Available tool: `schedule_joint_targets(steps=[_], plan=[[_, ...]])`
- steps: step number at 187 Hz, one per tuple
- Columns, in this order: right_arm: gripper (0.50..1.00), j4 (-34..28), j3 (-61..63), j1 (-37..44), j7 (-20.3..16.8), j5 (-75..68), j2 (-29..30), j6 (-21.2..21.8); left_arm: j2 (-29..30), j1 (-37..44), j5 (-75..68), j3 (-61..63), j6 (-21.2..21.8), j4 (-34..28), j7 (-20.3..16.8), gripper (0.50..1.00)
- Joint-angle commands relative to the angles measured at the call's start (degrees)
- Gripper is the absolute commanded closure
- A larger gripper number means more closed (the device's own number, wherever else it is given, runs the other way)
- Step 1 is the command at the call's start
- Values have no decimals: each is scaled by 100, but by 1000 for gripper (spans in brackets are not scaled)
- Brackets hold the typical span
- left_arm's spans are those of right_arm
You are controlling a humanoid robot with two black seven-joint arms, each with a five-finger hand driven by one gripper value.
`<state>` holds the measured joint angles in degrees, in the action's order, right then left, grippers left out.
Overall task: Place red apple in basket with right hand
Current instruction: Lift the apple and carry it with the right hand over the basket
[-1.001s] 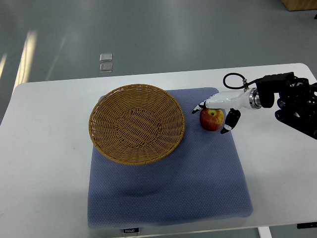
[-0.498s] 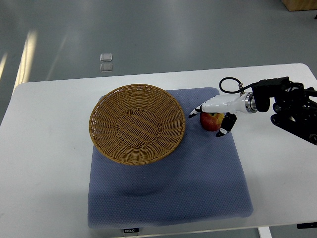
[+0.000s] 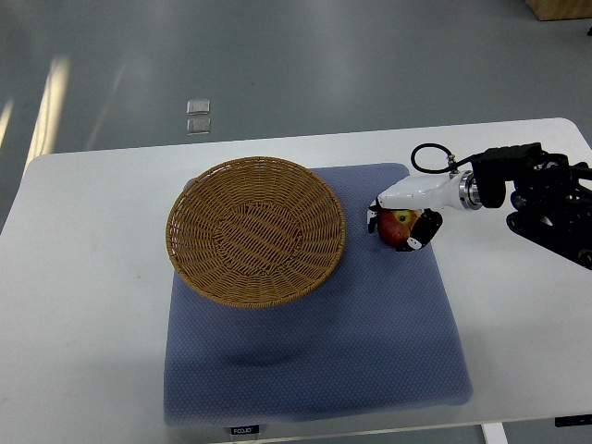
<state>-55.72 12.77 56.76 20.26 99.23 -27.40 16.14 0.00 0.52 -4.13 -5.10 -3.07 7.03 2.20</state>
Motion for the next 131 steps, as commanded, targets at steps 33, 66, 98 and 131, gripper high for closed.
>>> schedule_joint_targets(steps=[33,66,98,131], plan=[[836,0,59,266,4,-17,-46,-24,0,1,0,0,0,0,0,500],[832,-18,86,688,13,-26,-11,-24,0,1,0,0,0,0,0,500],[822,-79,86,1162,13,-70,120,64,0,1,0,0,0,0,0,500],[820,-79,24,1338,-22,-44,718,91,0,1,0,0,0,0,0,500]])
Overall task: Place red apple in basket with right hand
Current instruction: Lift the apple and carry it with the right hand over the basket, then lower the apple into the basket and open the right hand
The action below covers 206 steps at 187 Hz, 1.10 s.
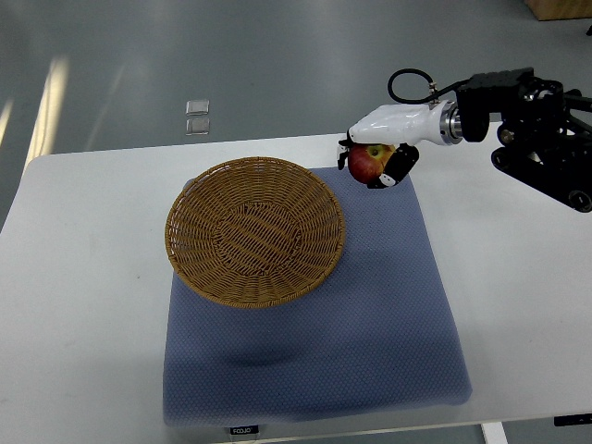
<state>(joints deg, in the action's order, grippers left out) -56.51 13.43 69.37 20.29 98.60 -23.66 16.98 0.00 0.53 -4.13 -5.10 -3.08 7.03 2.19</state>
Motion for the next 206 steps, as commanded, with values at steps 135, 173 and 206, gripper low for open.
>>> schedule_joint_targets(steps=[135,173,206], plan=[[791,70,-60,-468,-25,28,1487,-406,0,0,0,0,0,0,0,500],[775,79,-60,-494,-25,-7,1567,-450,0,0,0,0,0,0,0,500],[734,70,-43,-529,-25,-51,1575,-582,0,-9,0,0,0,0,0,500]])
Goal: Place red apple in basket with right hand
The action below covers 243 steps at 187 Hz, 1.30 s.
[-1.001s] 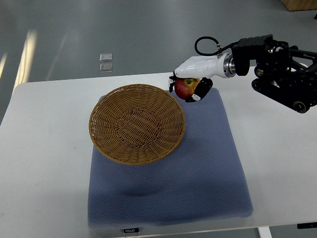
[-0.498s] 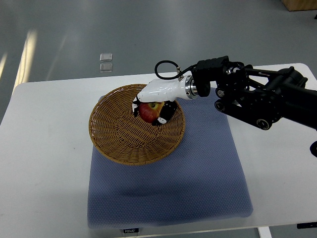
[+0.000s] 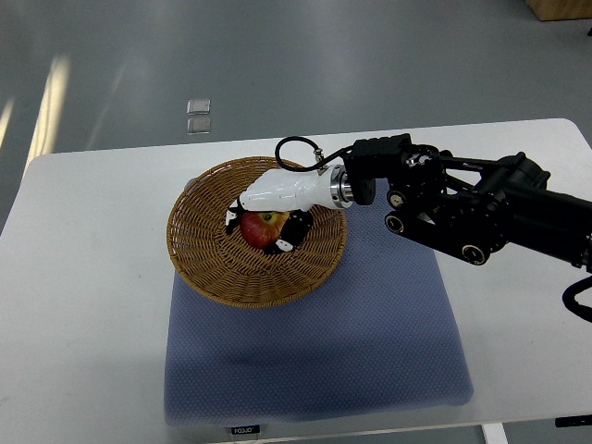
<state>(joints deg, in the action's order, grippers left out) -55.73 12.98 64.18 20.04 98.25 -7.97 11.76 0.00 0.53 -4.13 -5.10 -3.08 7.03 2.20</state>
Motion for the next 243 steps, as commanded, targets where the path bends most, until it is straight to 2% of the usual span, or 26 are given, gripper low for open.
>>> schedule_joint_targets(steps=[1,55,56,102,123,145,146,152,198,241,242,243], plan=[[734,-8,3,-11,0,-17,6,-60,0,-9,0,0,0,0,0,500],[709,-8,11,-90,0,-34,41,-86,0,-1,0,0,0,0,0,500],[693,-8,11,-107,0,-34,50,-95,0,-1,0,0,0,0,0,500],[677,-8,64,-116,9,-34,41,-95,0,-1,0,0,0,0,0,500],[642,-8,117,-90,9,-43,-29,-104,0,-9,0,0,0,0,0,500],[638,-8,134,-72,9,-96,-64,-139,0,-1,0,0,0,0,0,500],[618,-8,248,-72,9,-148,-82,-191,0,-1,0,0,0,0,0,500],[595,-8,354,-72,9,-175,-82,-218,0,-1,0,0,0,0,0,500],[591,45,794,-99,35,-228,-354,-235,0,-9,0,0,0,0,0,500],[591,264,1585,-345,44,-1511,-363,-192,0,-1,0,0,0,0,0,500],[591,369,1680,-388,44,-2103,-363,-192,0,-1,0,0,0,0,0,500],[591,370,1681,-389,44,-2108,-363,-192,0,-1,0,0,0,0,0,500]])
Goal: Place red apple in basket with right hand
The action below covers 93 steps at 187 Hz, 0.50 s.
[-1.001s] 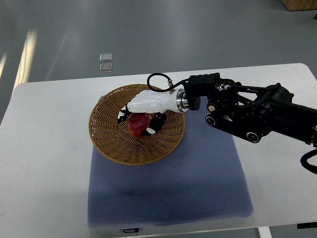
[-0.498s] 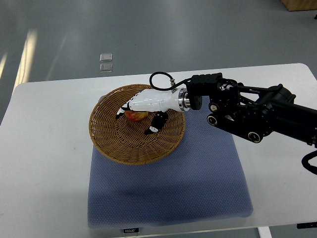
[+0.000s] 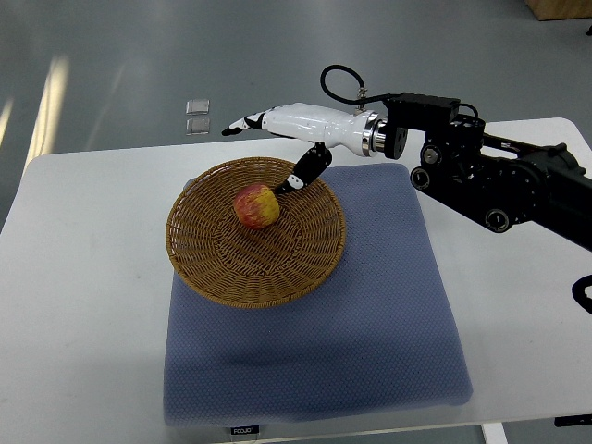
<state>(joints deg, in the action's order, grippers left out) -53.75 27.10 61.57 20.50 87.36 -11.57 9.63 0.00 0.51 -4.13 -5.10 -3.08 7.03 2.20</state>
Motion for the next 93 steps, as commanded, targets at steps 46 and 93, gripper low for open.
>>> schedule_joint_targets(steps=[46,93], plan=[[591,576,288,-259,-2,-3014,15,-40,0,1,0,0,0,0,0,500],[589,840,288,-409,-46,-4939,68,-436,0,-8,0,0,0,0,0,500]])
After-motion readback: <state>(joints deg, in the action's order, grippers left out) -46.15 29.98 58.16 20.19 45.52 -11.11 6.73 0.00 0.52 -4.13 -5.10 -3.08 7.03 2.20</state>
